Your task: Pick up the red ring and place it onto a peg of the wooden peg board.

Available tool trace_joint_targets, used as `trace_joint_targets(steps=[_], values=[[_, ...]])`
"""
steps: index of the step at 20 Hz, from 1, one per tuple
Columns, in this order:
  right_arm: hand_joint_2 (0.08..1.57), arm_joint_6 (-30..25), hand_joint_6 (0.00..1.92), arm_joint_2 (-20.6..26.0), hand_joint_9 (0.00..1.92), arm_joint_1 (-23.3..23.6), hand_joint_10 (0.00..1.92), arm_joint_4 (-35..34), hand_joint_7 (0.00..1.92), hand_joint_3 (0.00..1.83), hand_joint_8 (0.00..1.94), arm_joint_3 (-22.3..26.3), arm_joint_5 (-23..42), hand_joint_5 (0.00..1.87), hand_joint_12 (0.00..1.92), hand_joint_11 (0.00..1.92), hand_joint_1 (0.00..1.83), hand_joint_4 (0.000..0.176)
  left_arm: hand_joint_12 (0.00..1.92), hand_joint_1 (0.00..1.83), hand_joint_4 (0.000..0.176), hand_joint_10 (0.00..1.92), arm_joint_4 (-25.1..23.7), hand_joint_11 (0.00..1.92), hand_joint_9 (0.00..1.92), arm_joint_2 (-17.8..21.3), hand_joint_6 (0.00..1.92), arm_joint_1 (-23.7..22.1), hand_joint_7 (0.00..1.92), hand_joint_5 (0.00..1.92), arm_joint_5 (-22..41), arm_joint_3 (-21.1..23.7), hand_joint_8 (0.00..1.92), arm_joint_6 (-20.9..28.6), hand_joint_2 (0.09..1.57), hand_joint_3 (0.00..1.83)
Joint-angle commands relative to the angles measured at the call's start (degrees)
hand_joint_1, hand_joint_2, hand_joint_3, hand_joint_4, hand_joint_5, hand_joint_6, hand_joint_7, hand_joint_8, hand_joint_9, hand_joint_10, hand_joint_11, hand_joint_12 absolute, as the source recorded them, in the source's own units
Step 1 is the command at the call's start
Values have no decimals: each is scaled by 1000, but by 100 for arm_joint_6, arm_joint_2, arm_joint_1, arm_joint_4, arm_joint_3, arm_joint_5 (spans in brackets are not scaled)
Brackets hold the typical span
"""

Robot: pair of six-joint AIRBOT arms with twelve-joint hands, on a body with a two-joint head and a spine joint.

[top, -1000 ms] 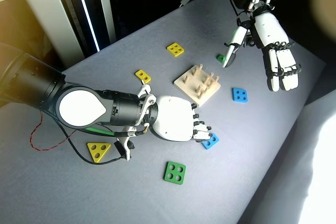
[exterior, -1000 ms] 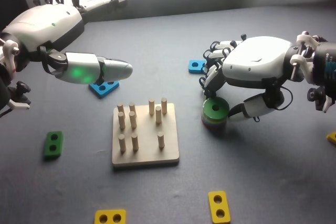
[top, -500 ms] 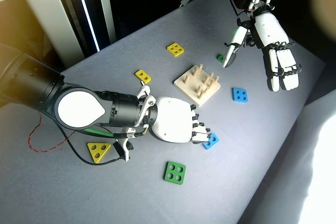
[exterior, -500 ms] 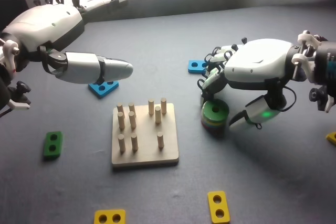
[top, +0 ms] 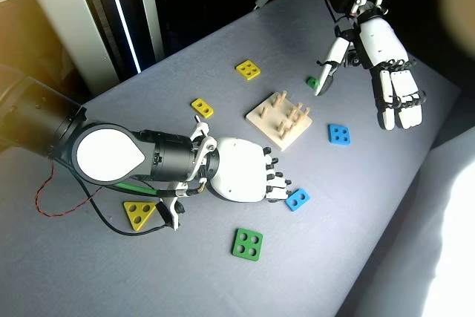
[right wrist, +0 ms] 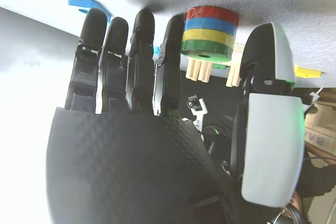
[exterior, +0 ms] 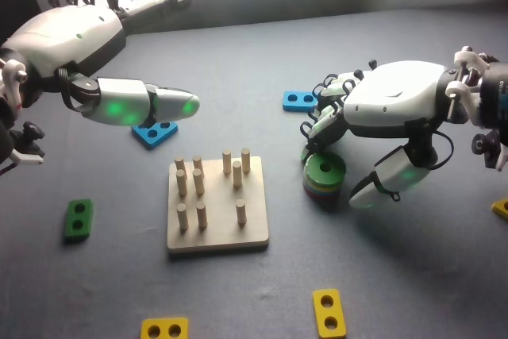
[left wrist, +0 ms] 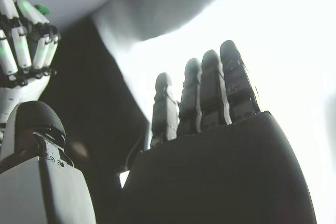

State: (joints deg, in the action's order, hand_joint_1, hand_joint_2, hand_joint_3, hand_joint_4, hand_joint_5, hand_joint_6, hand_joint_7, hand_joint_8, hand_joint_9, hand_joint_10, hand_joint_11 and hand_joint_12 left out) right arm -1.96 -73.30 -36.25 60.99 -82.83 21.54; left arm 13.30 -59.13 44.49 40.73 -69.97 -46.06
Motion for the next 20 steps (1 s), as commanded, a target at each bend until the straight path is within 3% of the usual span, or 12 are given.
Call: trace_joint_targets(steps=[1,3,5,7,12,13,14,15,16,17,18,20], values=[[977,-20,99,-76,2,41,963,-29,443,2,115,24,238,572,1268,0,798,75,151,444,151,2,-10,0,33,34,1,-76,72,114,676,-6,2,23,990,0],[988,-19,99,-99,0,49,928,4,423,4,117,22,218,586,1390,0,801,90,155,443,162,0,-10,0,29,34,0,-77,67,107,676,-5,0,23,993,1],[1005,-15,101,-130,0,54,875,39,408,7,114,21,190,594,1427,0,804,86,200,448,160,2,-10,0,37,34,2,-79,74,113,680,-4,2,23,991,1],[1021,2,112,-161,11,57,897,44,405,7,116,13,168,614,1505,0,802,114,168,456,156,0,-10,0,33,33,1,-88,78,118,683,-2,1,24,991,1],[1079,3,232,-226,88,59,786,46,479,4,136,-22,169,767,1486,0,877,87,224,446,154,3,-13,0,48,34,1,-93,85,127,683,-1,1,24,986,0],[1190,3,1211,-226,92,59,803,46,492,4,144,-27,169,796,1538,0,936,172,158,473,149,1,-15,0,31,34,0,-97,77,128,683,-1,0,24,991,1],[1190,3,1211,-225,92,58,803,46,492,4,144,-33,169,796,1538,0,936,172,158,473,149,1,-16,0,31,34,0,-97,77,128,683,-1,0,24,991,1],[1202,2,1257,-224,64,54,913,46,488,0,193,-37,169,804,1565,0,975,101,151,471,145,2,-16,0,32,34,0,-97,82,127,683,0,2,24,998,3],[1202,1,1257,-223,64,53,913,46,488,0,193,-38,169,804,1565,0,975,101,151,471,145,2,-17,0,32,35,0,-97,82,127,682,1,2,24,998,3],[1195,1,1242,-223,65,53,916,46,472,3,256,-39,169,821,1556,0,1008,43,169,467,149,2,-17,0,34,35,0,-97,82,129,682,1,1,24,991,0],[1194,1,1234,-223,65,53,887,46,452,0,307,-39,170,828,1531,0,1018,27,174,465,150,2,-17,0,36,37,0,-97,81,128,682,1,1,24,990,0],[1181,1,1196,-222,83,48,870,46,431,1,415,-40,170,854,1503,0,1030,20,172,462,152,0,-17,0,32,39,0,-96,72,121,682,1,0,24,992,0]])
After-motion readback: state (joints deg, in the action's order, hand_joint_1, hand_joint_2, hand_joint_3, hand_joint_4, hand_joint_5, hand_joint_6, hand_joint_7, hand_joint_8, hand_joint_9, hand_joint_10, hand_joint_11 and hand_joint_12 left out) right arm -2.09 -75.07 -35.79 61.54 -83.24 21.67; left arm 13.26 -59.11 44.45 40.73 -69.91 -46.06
